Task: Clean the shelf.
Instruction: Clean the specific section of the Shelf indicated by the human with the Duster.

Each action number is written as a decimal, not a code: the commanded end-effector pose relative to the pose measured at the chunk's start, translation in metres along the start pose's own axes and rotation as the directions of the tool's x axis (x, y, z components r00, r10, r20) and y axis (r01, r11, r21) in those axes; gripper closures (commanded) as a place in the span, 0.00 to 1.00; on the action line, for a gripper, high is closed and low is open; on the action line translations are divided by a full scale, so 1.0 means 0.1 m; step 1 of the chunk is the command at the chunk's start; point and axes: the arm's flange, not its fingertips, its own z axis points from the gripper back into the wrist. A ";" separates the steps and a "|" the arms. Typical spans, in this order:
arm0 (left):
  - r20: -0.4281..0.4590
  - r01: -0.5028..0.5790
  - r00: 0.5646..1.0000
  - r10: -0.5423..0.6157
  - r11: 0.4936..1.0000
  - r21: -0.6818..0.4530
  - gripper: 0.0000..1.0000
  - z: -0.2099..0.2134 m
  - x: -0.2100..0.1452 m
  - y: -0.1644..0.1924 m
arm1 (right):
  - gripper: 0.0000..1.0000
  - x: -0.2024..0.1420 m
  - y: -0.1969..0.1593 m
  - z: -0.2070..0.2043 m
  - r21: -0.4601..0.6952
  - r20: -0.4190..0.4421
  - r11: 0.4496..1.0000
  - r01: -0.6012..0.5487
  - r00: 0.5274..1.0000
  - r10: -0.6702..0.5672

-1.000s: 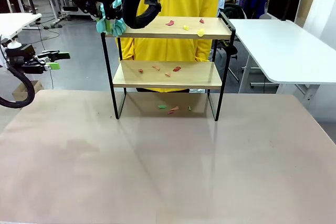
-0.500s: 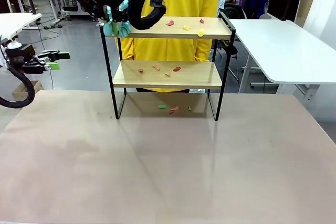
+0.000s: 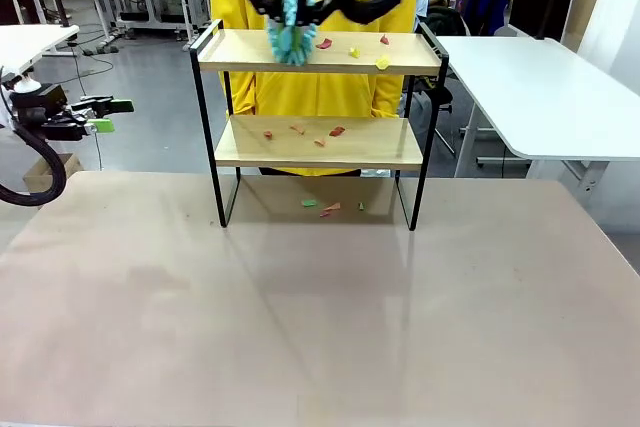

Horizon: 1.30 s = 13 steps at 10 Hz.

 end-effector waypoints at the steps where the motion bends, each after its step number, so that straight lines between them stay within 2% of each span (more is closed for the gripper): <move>1: 0.002 0.014 1.000 -0.014 1.000 0.002 0.00 0.00 0.02 -0.02 | 0.87 0.03 -0.64 -0.01 0.017 -0.062 1.000 -0.009 0.998 0.010; 5: 0.002 0.014 1.000 -0.014 1.000 0.002 0.00 0.00 0.02 -0.02 | 0.87 0.20 -1.62 -0.03 -0.011 -0.103 0.999 0.038 0.994 -0.039; 7: 0.002 0.014 1.000 -0.014 1.000 0.002 0.00 0.00 0.02 -0.02 | 0.87 0.25 -2.03 0.14 -0.034 -0.097 0.999 0.013 0.995 -0.017; 8: 0.002 0.014 1.000 -0.014 1.000 0.002 0.00 0.00 0.02 -0.02 | 0.87 0.25 -2.13 0.23 -0.011 -0.078 1.000 -0.006 0.997 0.005; 9: 0.002 0.014 1.000 -0.014 1.000 0.002 0.00 0.00 0.02 -0.02 | 0.87 0.21 -2.04 0.33 0.119 -0.035 0.993 -0.008 0.999 0.012; 10: 0.002 0.014 1.000 -0.014 1.000 0.002 0.00 0.00 0.02 -0.02 | 0.87 0.34 -1.98 0.16 -0.048 -0.073 0.998 0.027 0.997 -0.030; 13: 0.002 0.014 1.000 -0.014 1.000 0.002 0.00 0.00 0.02 -0.02 | 0.87 0.34 -1.98 0.16 -0.048 -0.073 0.998 0.027 0.997 -0.030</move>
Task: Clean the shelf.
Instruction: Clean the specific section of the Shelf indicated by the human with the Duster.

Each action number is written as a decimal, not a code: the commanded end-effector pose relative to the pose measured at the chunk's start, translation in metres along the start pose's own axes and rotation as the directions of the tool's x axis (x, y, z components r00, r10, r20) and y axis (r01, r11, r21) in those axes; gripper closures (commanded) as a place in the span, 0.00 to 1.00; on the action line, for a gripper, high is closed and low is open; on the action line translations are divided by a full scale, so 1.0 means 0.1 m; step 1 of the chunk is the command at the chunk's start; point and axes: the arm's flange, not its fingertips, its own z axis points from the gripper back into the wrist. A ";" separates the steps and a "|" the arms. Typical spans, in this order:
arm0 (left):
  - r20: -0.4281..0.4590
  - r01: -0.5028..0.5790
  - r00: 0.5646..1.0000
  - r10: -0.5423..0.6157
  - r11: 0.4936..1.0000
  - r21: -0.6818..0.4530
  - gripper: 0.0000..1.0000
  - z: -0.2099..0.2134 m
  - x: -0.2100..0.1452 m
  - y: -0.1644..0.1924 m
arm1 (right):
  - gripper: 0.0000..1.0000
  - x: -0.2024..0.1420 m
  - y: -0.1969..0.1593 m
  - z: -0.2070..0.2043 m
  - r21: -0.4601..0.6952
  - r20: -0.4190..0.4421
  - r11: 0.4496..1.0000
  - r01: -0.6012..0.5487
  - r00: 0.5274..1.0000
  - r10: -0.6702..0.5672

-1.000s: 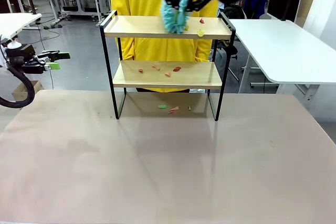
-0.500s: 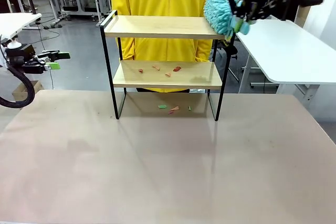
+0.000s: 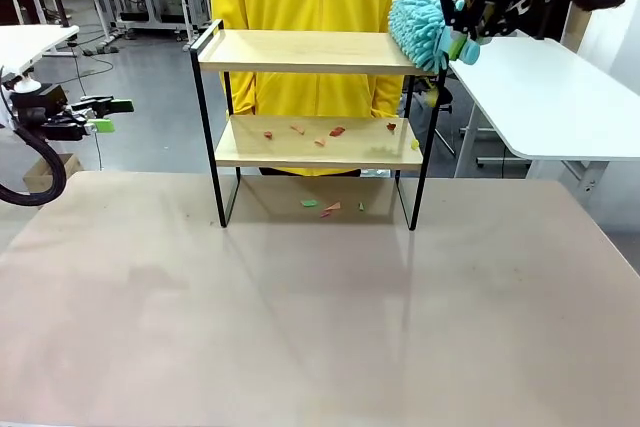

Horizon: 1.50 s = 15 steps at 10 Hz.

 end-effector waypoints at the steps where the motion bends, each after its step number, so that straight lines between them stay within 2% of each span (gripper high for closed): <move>1: 0.002 0.013 1.000 -0.013 1.000 0.002 0.00 0.00 0.02 -0.02 | 0.87 -0.01 -0.01 0.05 0.004 0.007 1.000 0.000 1.000 0.000; 2: 0.002 0.013 1.000 -0.013 1.000 0.002 0.00 0.00 0.02 -0.02 | 0.87 -0.04 -0.07 0.26 0.052 0.060 0.997 -0.058 0.997 0.055; 5: 0.002 0.013 1.000 -0.013 1.000 0.002 0.00 0.00 0.02 -0.02 | 0.87 -0.02 -0.28 0.77 0.156 0.087 0.964 -0.217 0.975 0.205; 8: 0.002 0.013 1.000 -0.013 1.000 0.002 0.00 0.00 0.02 -0.02 | 0.87 -0.12 -0.34 1.07 0.313 0.056 0.861 -0.401 0.913 0.405; 9: 0.002 0.013 1.000 -0.013 1.000 0.002 0.00 0.00 0.02 -0.02 | 0.87 -0.21 -0.38 1.12 0.357 0.028 0.812 -0.462 0.874 0.485; 10: 0.002 0.013 1.000 -0.013 1.000 0.002 0.00 0.00 0.02 -0.02 | 0.87 -0.31 -0.44 1.15 0.335 0.006 0.779 -0.530 0.828 0.560; 13: 0.002 0.013 1.000 -0.013 1.000 0.002 0.00 0.00 0.02 -0.02 | 0.87 -0.70 -0.73 1.16 0.331 -0.070 0.581 -0.744 0.595 0.801; 15: 0.002 0.013 1.000 -0.013 1.000 0.002 0.00 0.00 0.02 -0.02 | 0.87 -0.91 -0.88 0.91 0.322 -0.129 0.499 -0.804 0.485 0.865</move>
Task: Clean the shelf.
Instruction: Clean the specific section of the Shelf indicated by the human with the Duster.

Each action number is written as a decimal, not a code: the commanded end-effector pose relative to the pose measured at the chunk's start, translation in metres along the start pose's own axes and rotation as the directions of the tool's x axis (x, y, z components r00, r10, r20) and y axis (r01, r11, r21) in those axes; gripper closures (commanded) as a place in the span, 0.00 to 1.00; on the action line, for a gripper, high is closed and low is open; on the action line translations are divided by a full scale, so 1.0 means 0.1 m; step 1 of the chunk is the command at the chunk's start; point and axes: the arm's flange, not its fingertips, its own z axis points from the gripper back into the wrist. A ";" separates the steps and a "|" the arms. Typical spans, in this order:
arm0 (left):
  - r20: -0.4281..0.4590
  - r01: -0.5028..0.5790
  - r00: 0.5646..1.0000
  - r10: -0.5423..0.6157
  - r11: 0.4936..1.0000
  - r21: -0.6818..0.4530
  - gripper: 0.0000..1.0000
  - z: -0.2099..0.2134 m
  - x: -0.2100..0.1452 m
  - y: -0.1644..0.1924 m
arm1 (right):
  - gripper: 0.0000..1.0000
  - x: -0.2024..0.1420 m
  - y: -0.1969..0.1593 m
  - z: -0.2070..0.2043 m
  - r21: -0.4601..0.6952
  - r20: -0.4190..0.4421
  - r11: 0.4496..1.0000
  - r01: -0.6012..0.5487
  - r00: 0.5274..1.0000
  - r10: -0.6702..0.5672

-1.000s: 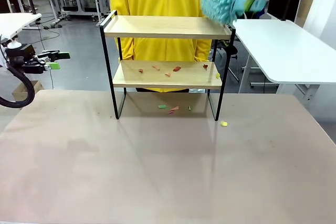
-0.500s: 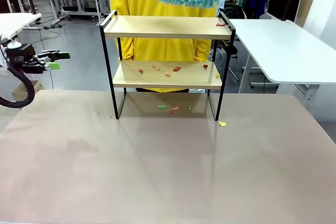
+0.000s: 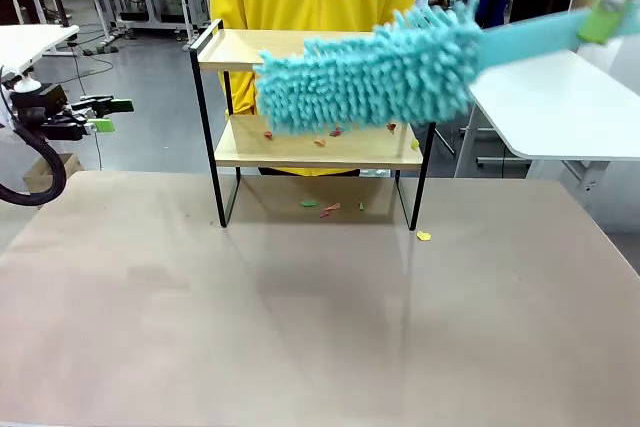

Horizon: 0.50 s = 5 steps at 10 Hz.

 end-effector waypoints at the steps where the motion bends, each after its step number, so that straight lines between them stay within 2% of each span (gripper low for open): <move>1: 0.002 0.013 1.000 -0.013 1.000 0.002 0.00 0.00 0.02 -0.02 | 0.87 -0.17 -0.15 -0.38 -0.068 -0.064 0.991 -0.113 0.992 0.109; 3: 0.002 0.013 1.000 -0.013 1.000 0.002 0.00 0.00 0.02 -0.02 | 0.87 -0.31 -0.36 -0.90 -0.050 -0.129 0.989 -0.142 0.982 0.134; 5: 0.002 0.013 1.000 -0.013 1.000 0.002 0.00 0.00 0.02 -0.02 | 0.87 -0.42 -0.59 -1.33 -0.041 -0.136 0.991 -0.124 0.984 0.118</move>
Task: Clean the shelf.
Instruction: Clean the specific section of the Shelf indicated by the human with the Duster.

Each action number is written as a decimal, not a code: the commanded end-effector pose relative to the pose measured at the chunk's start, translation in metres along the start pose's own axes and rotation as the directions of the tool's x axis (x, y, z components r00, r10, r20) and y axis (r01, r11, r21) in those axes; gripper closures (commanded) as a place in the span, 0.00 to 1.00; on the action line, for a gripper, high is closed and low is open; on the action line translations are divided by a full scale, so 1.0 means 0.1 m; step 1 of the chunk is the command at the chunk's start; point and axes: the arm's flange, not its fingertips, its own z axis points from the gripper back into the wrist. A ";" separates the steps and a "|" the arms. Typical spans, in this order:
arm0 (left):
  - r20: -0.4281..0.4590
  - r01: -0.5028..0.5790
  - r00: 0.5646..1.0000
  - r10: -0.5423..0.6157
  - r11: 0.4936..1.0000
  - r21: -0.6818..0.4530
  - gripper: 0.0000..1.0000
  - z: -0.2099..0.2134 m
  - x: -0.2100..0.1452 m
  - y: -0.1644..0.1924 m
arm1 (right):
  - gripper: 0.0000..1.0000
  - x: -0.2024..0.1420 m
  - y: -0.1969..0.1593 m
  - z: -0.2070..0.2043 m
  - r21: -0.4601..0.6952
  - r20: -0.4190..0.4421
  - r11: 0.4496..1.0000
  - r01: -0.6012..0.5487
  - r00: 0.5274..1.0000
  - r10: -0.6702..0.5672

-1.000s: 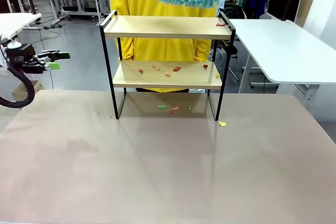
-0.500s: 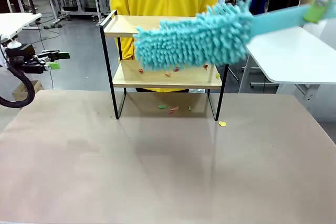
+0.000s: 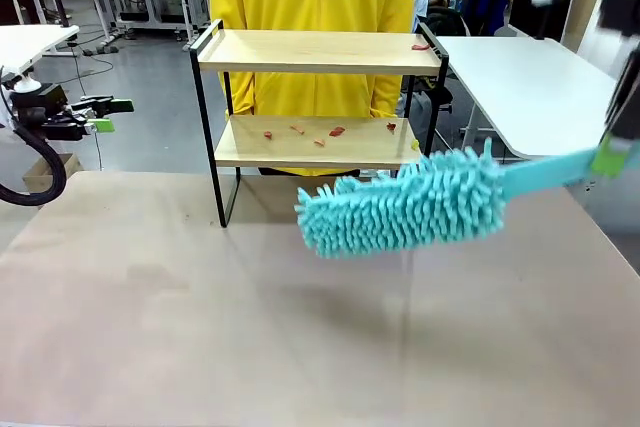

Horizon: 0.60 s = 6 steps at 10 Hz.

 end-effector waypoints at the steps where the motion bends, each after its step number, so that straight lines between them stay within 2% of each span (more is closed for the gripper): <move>1: 0.002 0.012 1.000 -0.012 1.000 0.002 0.00 0.00 0.02 -0.02 | 0.87 -0.13 -0.13 -0.29 0.006 0.030 0.999 -0.049 0.998 0.049; 3: 0.002 0.012 1.000 -0.012 1.000 0.002 0.00 0.00 0.02 -0.02 | 0.87 -0.22 -0.22 -0.50 0.024 -0.003 0.992 -0.121 0.993 0.121; 6: 0.002 0.012 1.000 -0.012 1.000 0.002 0.00 0.00 0.02 -0.02 | 0.87 -0.15 -0.23 -0.56 0.048 -0.017 0.996 -0.073 0.997 0.074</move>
